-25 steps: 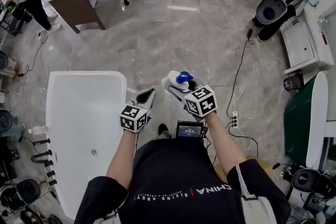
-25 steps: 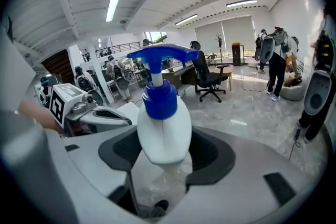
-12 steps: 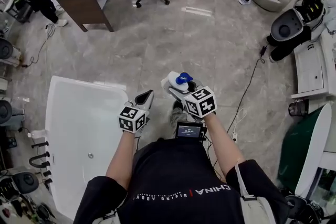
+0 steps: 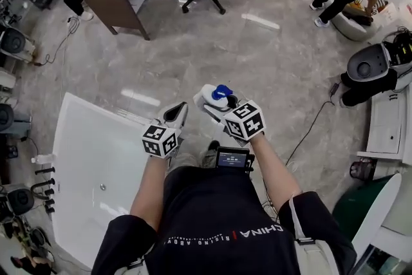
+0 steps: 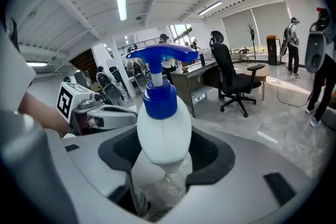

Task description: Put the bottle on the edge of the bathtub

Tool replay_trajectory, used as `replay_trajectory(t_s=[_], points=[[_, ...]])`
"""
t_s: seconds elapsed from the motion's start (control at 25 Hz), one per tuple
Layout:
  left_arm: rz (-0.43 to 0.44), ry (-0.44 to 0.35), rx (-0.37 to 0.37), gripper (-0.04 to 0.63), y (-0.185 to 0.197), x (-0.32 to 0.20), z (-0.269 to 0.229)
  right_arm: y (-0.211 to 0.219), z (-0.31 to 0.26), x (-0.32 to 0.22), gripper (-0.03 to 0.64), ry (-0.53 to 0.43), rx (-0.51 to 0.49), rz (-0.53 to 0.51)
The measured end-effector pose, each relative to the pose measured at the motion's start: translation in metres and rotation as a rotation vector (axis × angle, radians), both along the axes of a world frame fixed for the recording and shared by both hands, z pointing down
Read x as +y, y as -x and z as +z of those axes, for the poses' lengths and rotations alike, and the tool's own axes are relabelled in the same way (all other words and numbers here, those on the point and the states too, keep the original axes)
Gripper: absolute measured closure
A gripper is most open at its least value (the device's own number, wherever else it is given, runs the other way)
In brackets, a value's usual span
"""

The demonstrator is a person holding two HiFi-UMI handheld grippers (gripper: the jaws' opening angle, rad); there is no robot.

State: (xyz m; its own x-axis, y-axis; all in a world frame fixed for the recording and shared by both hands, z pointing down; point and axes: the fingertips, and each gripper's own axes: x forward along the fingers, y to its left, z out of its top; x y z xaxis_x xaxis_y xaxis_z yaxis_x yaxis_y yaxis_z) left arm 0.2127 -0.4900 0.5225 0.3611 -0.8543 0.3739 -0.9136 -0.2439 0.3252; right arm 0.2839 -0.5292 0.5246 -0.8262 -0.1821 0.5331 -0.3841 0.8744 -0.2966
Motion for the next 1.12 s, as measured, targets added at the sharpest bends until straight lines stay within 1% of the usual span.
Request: replay_trajectory(t_s=[0.16, 0.4, 0.64, 0.8, 0.96, 1.12], points=[[-0.086, -0.001, -0.005, 0.586, 0.029, -0.013, 0.000, 0.025, 0.001, -0.022, 0.348, -0.001, 0.004, -0.075], [-0.197, -0.003, -0.010, 0.586, 0.100, -0.029, 0.007, 0.103, 0.009, -0.050, 0.348, 0.014, 0.014, -0.208], [-0.350, -0.015, 0.003, 0.586, 0.196, -0.060, 0.016, 0.202, 0.012, -0.086, 0.348, -0.009, 0.026, -0.360], [-0.447, -0.028, 0.010, 0.586, 0.269, -0.078, 0.018, 0.284, 0.013, -0.108, 0.348, -0.023, 0.026, -0.473], [-0.510, -0.025, -0.004, 0.586, 0.333, -0.081, 0.014, 0.359, 0.008, -0.110, 0.348, -0.035, 0.030, -0.571], [-0.583, -0.035, -0.007, 0.586, 0.392, -0.075, 0.006, 0.419, 0.001, -0.104, 0.348, -0.044, 0.029, -0.645]])
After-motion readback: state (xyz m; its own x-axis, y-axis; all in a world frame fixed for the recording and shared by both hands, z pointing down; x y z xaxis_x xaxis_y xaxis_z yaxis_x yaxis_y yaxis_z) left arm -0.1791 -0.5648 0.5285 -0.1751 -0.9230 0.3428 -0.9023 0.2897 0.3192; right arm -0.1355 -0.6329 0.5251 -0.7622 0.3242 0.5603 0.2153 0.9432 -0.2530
